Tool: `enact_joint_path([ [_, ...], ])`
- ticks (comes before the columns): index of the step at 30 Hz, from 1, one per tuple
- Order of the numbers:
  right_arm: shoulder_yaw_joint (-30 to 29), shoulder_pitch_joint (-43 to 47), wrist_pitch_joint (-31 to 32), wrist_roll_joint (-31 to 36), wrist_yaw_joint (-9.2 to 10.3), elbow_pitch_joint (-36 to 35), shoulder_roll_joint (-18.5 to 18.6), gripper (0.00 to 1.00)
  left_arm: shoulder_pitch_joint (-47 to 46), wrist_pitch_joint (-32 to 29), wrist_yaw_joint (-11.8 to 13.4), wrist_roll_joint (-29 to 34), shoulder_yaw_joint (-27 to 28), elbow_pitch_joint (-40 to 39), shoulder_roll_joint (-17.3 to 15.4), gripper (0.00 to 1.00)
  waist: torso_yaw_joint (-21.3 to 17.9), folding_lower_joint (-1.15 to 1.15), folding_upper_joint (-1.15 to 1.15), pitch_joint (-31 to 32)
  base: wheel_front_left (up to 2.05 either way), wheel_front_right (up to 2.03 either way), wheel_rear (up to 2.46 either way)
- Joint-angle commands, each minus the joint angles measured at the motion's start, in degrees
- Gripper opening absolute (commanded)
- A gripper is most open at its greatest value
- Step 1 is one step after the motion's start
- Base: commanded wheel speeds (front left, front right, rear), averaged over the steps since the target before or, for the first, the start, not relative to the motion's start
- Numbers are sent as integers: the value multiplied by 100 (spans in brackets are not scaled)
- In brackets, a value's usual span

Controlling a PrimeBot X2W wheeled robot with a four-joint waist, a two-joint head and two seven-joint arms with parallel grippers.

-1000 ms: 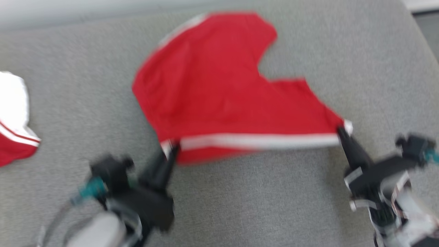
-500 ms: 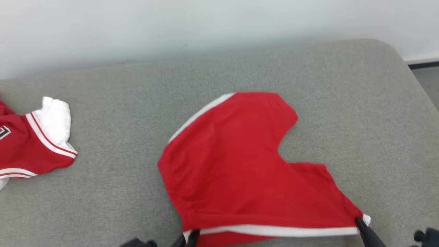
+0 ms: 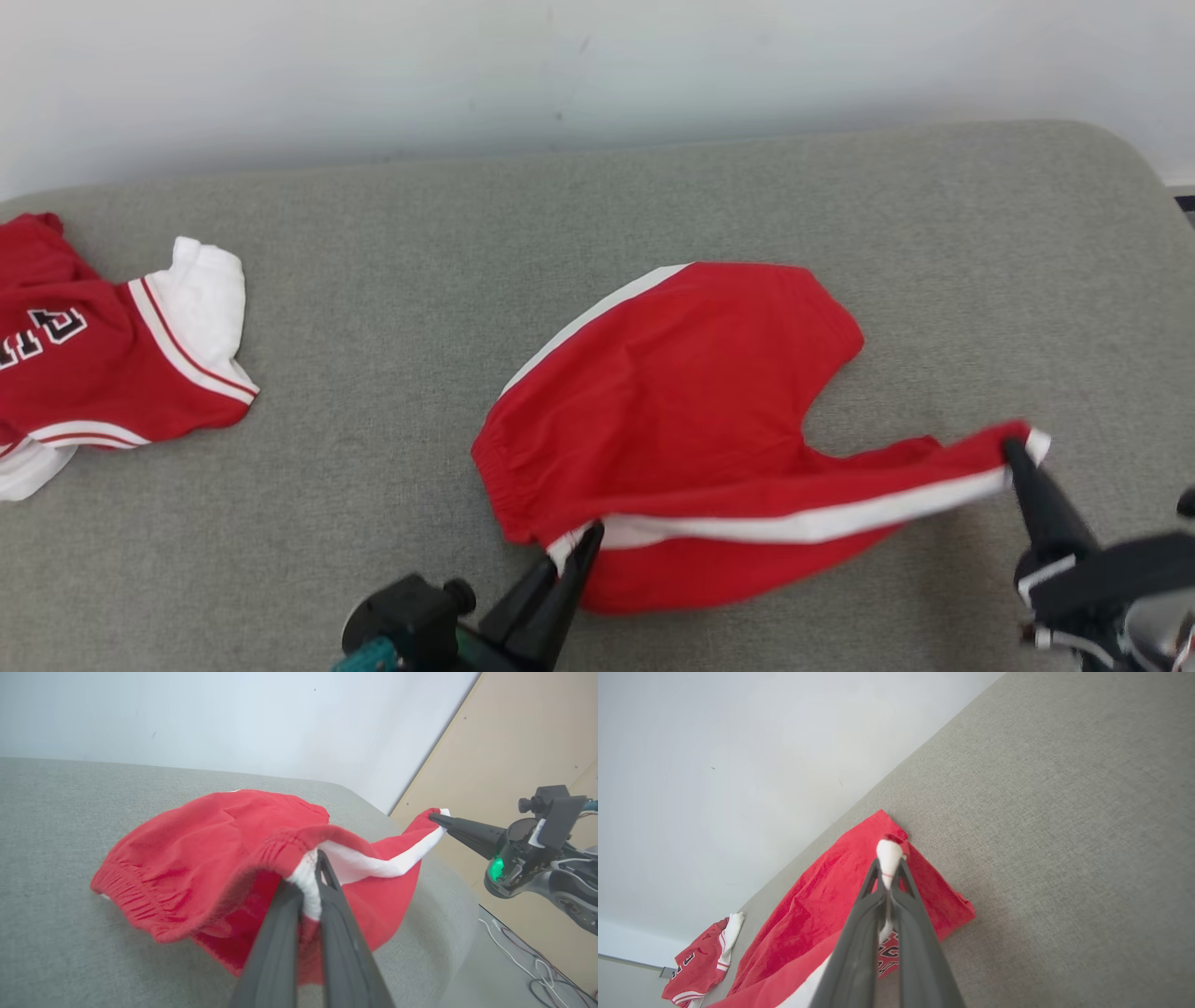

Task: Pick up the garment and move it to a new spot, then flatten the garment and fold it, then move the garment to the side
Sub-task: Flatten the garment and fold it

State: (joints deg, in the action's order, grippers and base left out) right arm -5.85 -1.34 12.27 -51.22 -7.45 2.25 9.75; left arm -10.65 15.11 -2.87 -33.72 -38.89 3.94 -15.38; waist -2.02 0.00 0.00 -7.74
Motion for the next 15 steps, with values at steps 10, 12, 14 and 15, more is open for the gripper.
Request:
enact_joint_path([
  [10,-378,-2532,422,968,-8,1211,-334,0,-1070,5,-243,101,585,605,622,0,565,0,0,-747,0,0,0],
  [12,-338,-2994,386,1159,-8,1570,-367,0,-1261,5,-293,139,712,774,724,0,648,0,0,-872,0,0,0],
  [14,-298,-3419,338,1326,-8,1967,-399,0,-1440,5,-336,160,809,967,809,0,722,0,0,-994,0,0,0],
  [15,-278,-3620,280,1434,-8,2172,-411,0,-1530,5,-365,160,887,1056,852,0,748,0,0,-1045,0,0,0],
])
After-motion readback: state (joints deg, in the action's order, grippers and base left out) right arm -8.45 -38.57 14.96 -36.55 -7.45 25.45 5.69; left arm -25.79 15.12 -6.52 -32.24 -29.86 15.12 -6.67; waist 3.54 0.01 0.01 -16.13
